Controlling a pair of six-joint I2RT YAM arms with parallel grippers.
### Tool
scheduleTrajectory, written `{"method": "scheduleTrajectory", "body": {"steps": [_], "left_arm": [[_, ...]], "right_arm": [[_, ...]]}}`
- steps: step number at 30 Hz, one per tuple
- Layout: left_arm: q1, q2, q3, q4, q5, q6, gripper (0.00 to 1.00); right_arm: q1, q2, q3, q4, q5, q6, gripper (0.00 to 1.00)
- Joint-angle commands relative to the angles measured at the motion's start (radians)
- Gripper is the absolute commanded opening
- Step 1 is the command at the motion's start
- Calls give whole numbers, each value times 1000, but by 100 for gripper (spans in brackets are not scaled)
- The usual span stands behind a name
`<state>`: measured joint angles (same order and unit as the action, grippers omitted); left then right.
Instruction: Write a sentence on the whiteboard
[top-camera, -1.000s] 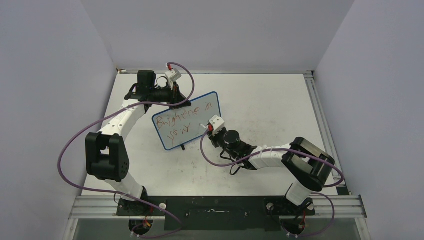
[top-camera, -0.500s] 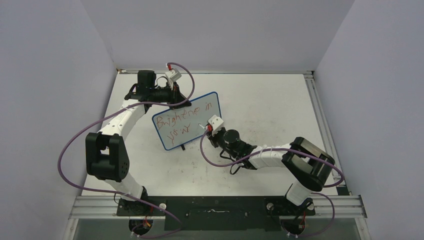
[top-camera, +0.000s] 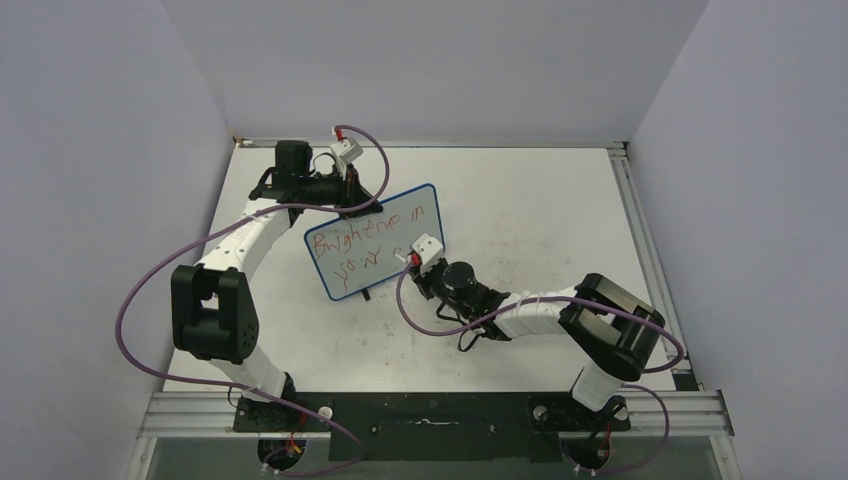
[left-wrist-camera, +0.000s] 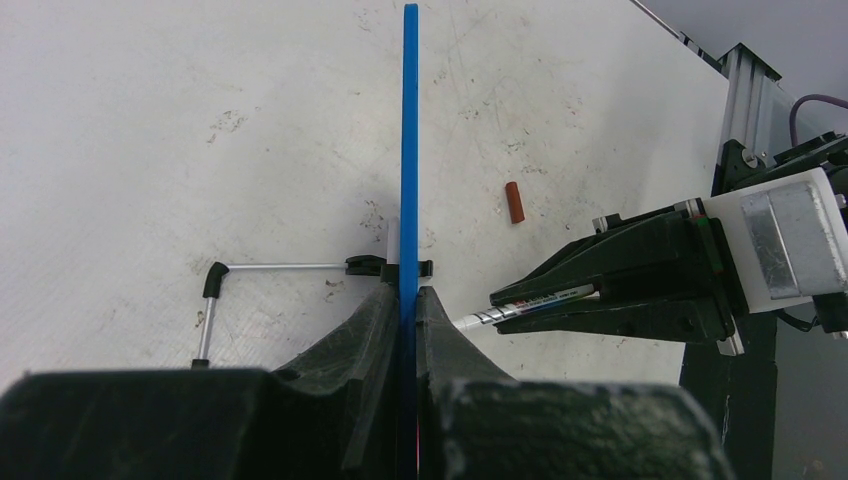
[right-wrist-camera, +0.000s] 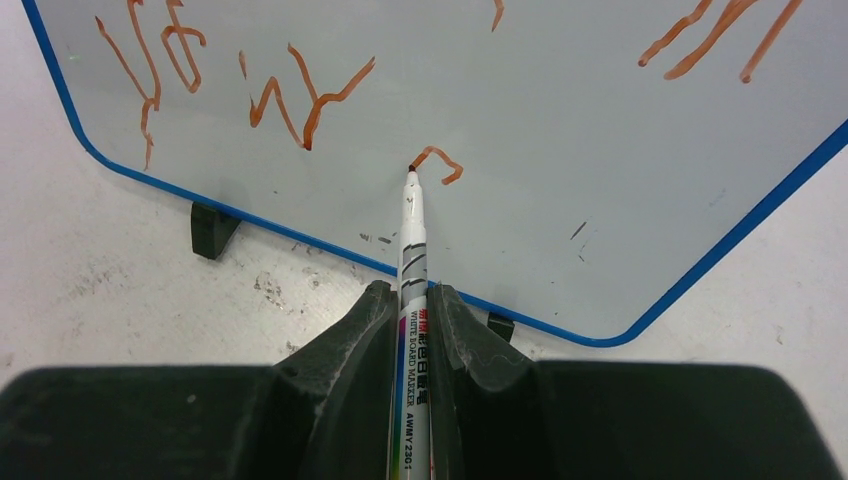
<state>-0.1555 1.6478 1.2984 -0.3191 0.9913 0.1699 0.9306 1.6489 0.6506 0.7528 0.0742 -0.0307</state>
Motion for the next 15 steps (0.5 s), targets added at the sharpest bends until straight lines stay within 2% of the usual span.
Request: {"method": "scheduleTrajectory", "body": {"steps": [1,15], "left_arm": [[-17,10,-40,-157,-7,13,0],[-18,3,-42,-158,-5,13,0]], "right_arm": [[4,14,2,22,31,27,5],[0,1,-6,3,136,26,5]]}}
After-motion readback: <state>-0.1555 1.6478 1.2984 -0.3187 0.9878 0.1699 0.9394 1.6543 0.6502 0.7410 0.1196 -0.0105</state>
